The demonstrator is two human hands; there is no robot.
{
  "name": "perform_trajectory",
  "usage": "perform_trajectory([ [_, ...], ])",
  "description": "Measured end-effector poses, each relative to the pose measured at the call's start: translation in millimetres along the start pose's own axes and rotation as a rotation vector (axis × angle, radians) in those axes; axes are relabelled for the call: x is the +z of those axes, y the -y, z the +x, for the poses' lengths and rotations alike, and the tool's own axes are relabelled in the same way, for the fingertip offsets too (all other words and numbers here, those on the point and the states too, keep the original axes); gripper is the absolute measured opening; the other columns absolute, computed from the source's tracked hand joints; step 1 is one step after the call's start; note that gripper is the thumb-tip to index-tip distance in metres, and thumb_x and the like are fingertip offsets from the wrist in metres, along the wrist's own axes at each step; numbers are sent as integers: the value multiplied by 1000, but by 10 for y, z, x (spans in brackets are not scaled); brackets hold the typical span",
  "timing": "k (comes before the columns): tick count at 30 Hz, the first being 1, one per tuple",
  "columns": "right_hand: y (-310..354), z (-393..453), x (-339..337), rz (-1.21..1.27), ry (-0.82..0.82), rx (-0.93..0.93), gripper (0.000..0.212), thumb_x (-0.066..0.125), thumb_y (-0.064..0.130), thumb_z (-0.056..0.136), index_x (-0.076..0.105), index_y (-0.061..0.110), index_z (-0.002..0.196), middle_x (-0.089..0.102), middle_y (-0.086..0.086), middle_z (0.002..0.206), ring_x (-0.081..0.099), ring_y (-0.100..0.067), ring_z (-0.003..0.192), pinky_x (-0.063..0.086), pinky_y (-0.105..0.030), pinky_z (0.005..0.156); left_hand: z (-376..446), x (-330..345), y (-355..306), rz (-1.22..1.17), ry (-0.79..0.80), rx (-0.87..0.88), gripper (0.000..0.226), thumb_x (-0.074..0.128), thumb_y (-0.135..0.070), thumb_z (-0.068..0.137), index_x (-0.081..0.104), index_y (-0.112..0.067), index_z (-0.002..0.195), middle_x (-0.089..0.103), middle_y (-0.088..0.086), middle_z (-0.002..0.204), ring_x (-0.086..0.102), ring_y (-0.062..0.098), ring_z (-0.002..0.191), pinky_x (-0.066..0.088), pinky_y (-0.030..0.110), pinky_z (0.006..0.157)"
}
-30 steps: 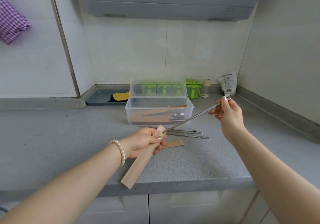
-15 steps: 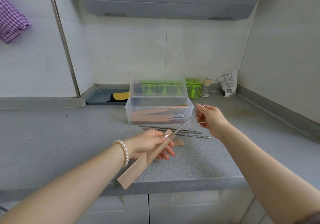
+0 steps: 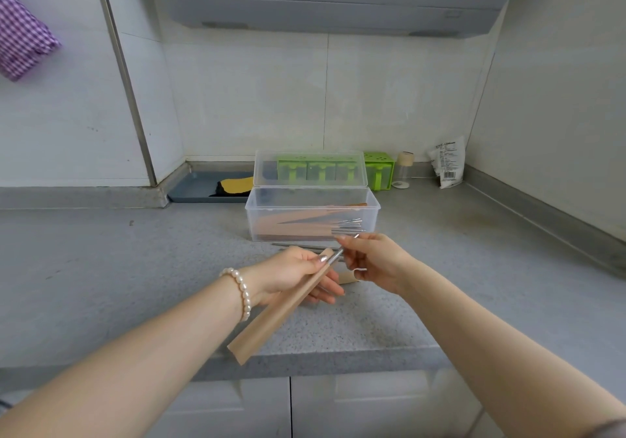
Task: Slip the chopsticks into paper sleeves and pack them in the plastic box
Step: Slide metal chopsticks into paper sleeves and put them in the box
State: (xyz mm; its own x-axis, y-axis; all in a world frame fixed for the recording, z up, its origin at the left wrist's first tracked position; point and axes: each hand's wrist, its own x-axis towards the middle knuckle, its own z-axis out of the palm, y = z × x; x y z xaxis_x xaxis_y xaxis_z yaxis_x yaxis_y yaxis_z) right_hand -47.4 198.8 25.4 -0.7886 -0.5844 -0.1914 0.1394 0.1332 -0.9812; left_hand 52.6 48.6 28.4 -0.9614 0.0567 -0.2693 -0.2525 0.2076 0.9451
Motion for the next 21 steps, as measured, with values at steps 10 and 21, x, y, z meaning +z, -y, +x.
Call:
perform_trajectory([
  [10, 228, 55, -321, -161, -270, -132, 30, 57, 36, 89, 67, 7, 89, 60, -3, 68, 50, -13, 57, 40, -24, 58, -56, -141, -4, -26, -15, -59, 34, 36, -26, 101, 58, -1, 104, 73, 13, 87, 68, 21, 64, 54, 27, 56],
  [21, -177, 233, -852, -949, -234, -58, 13, 75, 23, 76, 62, 20, 76, 61, 3, 80, 55, -17, 79, 42, -23, 63, -40, -291, 145, 12, -158, -152, 31, 38, -24, 100, 61, -3, 101, 56, 9, 70, 52, 14, 48, 45, 24, 46],
])
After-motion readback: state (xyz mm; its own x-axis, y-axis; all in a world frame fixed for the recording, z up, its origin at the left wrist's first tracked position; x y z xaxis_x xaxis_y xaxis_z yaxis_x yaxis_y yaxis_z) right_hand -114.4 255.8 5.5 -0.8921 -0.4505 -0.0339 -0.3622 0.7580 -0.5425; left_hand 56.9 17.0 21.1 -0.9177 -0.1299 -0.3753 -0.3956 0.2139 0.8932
